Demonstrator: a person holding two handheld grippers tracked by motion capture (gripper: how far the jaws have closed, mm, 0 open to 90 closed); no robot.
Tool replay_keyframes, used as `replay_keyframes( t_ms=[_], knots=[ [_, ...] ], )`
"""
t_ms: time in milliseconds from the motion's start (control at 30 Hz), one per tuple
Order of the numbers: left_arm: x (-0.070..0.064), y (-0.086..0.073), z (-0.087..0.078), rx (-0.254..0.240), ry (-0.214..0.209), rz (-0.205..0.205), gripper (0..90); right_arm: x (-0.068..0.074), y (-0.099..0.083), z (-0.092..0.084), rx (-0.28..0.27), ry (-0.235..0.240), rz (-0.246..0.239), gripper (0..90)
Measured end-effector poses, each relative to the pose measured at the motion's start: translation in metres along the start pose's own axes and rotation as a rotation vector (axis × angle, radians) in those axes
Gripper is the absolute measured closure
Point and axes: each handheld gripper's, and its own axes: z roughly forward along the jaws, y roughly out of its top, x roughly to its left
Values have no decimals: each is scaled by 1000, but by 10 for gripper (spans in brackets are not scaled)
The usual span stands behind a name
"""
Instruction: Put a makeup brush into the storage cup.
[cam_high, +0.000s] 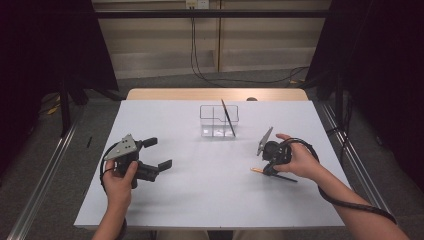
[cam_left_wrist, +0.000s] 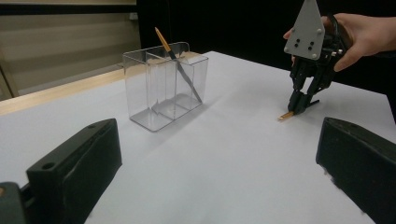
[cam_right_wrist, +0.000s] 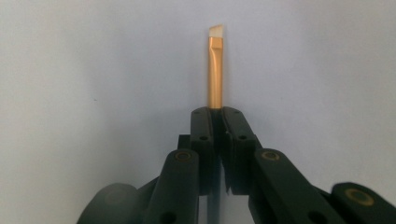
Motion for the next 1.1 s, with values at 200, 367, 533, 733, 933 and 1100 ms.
replay_keyframes(
  t_ms=[200,367,533,733,933,1100],
  knots=[
    [0,0,-1,-3,1,-6,1,0,-1,-3,-40,-1,36,842],
    [0,0,-1,0,4,-3,2,-2,-2,-7,-96,0,65,843],
    [0,0,-1,-5,-1,-4,2,-4,-5,-11,-143,2,94,843],
    [0,0,-1,-3,0,-2,2,-6,-10,-19,-231,2,133,843],
    [0,0,-1,-3,0,-3,1,-6,-19,-29,-340,2,197,843],
    [0,0,-1,-3,1,-1,2,-5,-25,-36,-428,-12,220,843]
  ],
)
